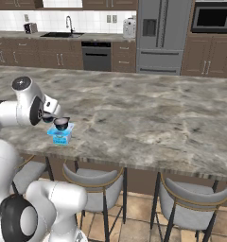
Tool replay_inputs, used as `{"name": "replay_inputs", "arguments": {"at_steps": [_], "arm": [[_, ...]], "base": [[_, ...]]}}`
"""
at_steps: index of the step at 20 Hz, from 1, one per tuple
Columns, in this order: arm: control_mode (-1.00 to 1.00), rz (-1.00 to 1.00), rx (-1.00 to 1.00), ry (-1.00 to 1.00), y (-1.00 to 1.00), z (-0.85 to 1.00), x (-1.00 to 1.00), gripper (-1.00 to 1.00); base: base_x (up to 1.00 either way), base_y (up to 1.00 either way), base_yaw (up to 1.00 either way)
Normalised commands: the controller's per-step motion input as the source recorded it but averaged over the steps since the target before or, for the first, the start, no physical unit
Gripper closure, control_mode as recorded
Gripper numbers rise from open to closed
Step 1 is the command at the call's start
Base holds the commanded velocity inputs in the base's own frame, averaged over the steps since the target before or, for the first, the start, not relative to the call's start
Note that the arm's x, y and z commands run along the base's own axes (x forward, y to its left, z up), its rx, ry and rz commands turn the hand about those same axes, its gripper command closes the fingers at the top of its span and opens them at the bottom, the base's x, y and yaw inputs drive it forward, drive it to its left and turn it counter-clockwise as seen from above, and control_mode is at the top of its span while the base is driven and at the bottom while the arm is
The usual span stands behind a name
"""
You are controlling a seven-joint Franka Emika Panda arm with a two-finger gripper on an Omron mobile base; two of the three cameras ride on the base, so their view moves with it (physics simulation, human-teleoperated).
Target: Stack the yogurt containers by placing the smaller containers on top of the larger containers.
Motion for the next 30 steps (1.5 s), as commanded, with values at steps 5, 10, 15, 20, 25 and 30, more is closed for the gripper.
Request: {"name": "replay_inputs", "arguments": {"at_steps": [5,10,15,20,25,30], "arm": [[-1.0,0.0,0.01,0.0,0.04,-0.11,0.2,1.0],[-1.0,0.0,0.02,0.0,0.07,-0.05,0.18,1.0],[-1.0,0.0,0.01,0.0,0.07,-0.09,0.16,1.0],[-1.0,0.0,0.0,0.0,0.02,-0.08,0.16,1.0],[-1.0,0.0,0.0,0.0,0.0,-0.04,0.16,1.0],[-1.0,0.0,0.0,0.0,0.02,-0.04,0.1,1.0]], "base": [[0.0,0.0,0.0],[0.0,0.0,0.0],[0.0,0.0,0.0],[0.0,0.0,0.0],[0.0,0.0,0.0],[0.0,0.0,0.0]]}}
